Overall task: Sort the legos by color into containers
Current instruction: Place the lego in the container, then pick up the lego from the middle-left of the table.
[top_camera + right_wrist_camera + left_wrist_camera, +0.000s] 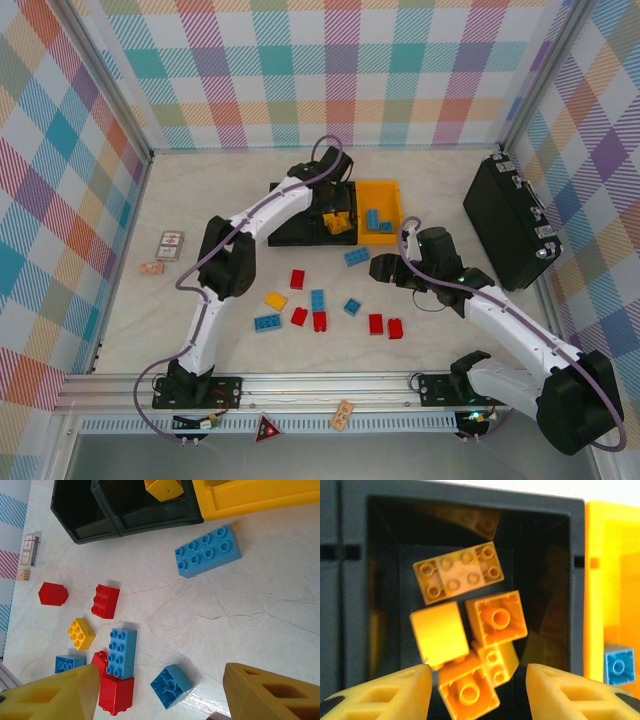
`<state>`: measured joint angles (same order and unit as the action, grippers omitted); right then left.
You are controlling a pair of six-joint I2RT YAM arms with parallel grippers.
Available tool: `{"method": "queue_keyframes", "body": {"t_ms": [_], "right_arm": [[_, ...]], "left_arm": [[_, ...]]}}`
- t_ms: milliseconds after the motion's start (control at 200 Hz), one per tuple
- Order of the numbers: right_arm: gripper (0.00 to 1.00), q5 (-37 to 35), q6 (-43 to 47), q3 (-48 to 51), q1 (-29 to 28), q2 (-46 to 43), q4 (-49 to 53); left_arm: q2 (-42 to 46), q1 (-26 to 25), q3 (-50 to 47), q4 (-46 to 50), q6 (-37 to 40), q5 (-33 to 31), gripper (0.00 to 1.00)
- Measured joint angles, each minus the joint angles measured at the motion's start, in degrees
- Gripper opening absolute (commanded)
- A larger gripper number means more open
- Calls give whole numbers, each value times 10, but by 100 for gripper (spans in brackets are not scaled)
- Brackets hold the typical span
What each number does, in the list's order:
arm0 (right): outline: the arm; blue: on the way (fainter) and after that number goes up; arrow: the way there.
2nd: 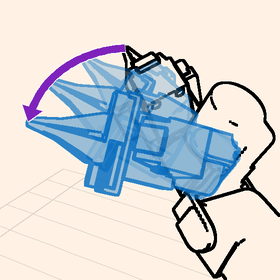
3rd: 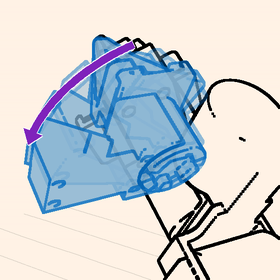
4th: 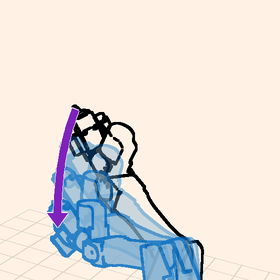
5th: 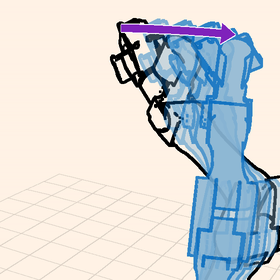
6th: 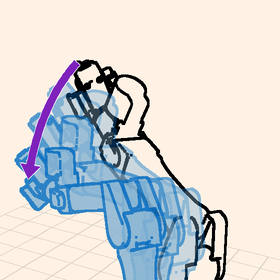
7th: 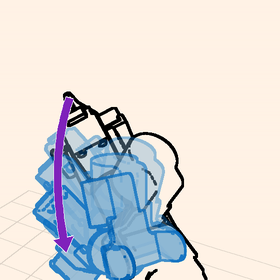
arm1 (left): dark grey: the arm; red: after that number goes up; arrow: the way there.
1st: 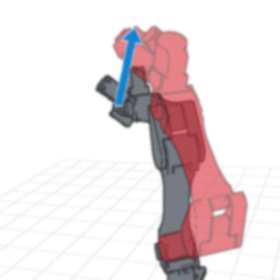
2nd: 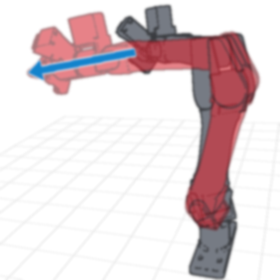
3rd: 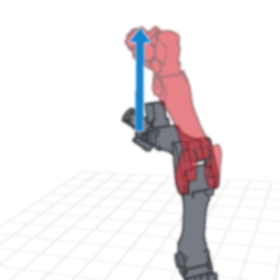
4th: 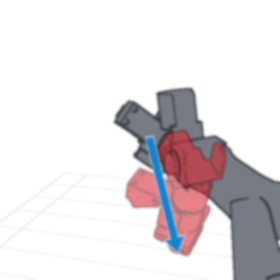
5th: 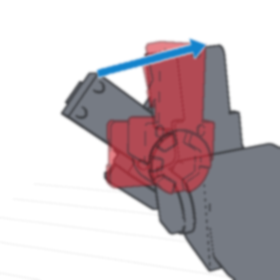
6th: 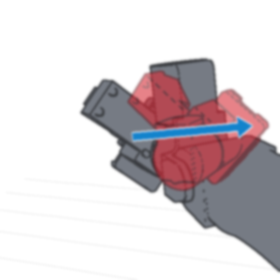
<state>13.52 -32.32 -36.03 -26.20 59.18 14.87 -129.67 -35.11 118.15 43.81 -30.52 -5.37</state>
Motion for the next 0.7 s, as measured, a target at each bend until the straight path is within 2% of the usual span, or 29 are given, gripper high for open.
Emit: {"method": "queue_keyframes", "body": {"t_ms": [345, 700], "right_arm": [[67, 37, 32, -20, 0, 12, 7], [67, 75, 51, -48, 0, 46, 5]], "left_arm": [[185, 0, -187, -64, 2, 4, 54], [291, 0, -339, -90, 1, -1, 55]]}}
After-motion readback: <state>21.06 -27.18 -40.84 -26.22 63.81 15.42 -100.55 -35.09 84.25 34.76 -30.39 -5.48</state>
